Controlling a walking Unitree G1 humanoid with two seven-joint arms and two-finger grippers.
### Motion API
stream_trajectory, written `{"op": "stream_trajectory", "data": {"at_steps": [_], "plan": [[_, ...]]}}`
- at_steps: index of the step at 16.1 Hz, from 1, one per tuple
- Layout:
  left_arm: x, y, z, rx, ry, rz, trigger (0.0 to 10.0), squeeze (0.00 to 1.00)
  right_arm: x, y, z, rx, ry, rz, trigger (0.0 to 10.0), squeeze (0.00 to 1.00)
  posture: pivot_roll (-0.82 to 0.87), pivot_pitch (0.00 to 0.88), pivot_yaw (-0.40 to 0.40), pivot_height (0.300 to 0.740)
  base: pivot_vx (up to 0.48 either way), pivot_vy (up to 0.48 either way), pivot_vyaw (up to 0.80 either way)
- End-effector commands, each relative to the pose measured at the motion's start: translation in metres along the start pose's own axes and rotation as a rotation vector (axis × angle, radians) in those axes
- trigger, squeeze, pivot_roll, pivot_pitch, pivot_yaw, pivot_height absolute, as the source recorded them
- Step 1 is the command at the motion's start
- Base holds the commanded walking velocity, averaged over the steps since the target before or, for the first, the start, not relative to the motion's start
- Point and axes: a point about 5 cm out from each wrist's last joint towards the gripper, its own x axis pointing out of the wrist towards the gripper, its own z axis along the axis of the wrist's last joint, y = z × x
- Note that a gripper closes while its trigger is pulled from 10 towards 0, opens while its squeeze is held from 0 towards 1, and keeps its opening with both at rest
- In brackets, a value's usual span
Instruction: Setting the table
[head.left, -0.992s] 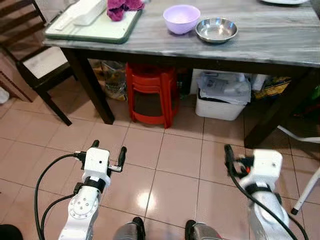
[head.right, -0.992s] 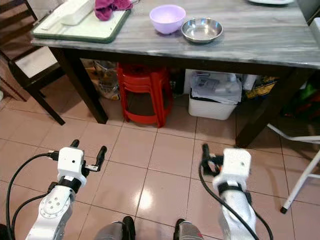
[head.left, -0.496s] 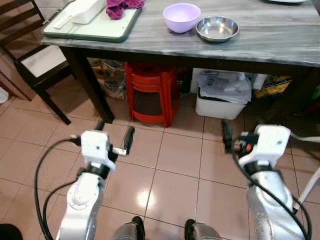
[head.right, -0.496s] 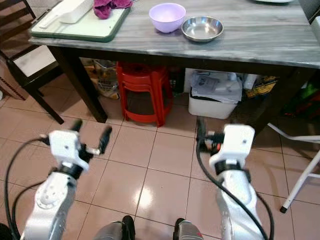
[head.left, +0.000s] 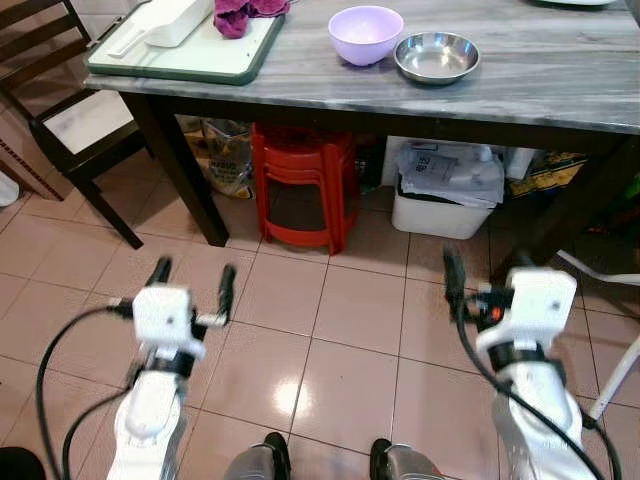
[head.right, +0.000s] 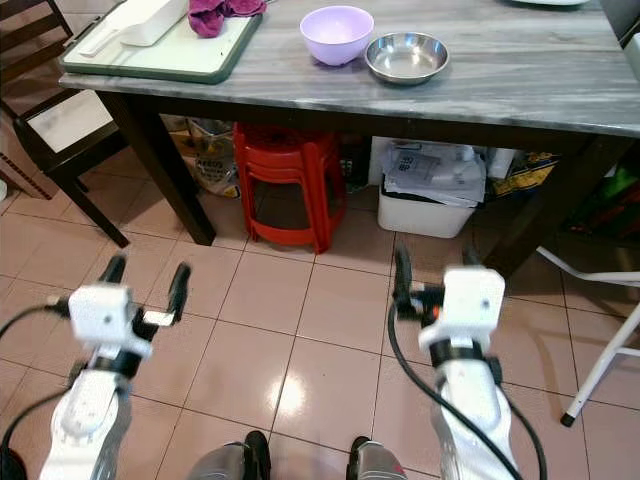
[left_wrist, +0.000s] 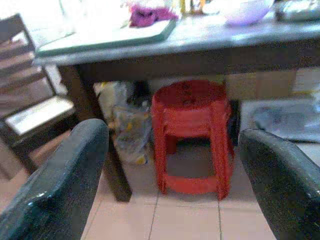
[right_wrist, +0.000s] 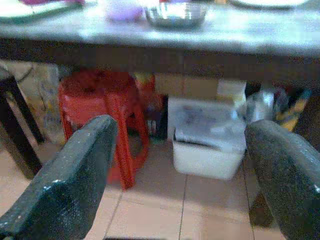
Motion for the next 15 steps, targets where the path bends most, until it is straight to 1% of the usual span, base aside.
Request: {"op": "stream_trajectory", "data": {"at_steps": [1,2,5,8,9,11,15], "plan": [[-0.005,0.004,-0.006,0.001,0.033,0.011,10.0,0.0,-0.003,0.0,-0.002,0.008,0.0,0.001,10.0,0.0,-0.1,0.203,0.065,0.74,0.0,0.0,0.0],[-0.005,0.002,-0.007,-0.011,0.049,0.001,10.0,0.0,-0.004,0.002,-0.002,0.0,-0.002,0.008,10.0,0.0,-0.1,0.203,0.065,0.74,0.0,0.0,0.0],[0.0,-0.002,-0.007,-0.006,0.032,-0.002,10.0,0.0,-0.003,0.002,-0.003,0.011,-0.011,0.009,10.0,0.0,-0.09,0.199,0.064,0.74,0.0,0.0,0.0],[0.004,-0.006,-0.007,-0.019,0.034,-0.026,10.0,0.0,0.0,0.003,-0.007,0.024,0.003,0.019,10.0,0.0,-0.09,0.2,0.063,0.74,0.0,0.0,0.0],[0.004,-0.006,-0.007,-0.021,0.033,-0.031,10.0,0.0,0.0,0.004,-0.007,0.026,0.002,0.022,10.0,0.0,-0.09,0.198,0.063,0.74,0.0,0.0,-0.61],[0.004,-0.007,-0.007,-0.025,0.035,-0.037,10.0,0.0,0.002,0.004,-0.007,0.031,-0.001,0.024,10.0,0.0,-0.09,0.198,0.063,0.74,0.0,-0.292,-0.65],[0.007,-0.009,-0.007,-0.028,0.038,-0.05,10.0,0.0,0.004,0.007,-0.007,0.037,-0.006,0.04,10.0,0.0,-0.09,0.2,0.068,0.74,0.0,-0.382,0.0]]}}
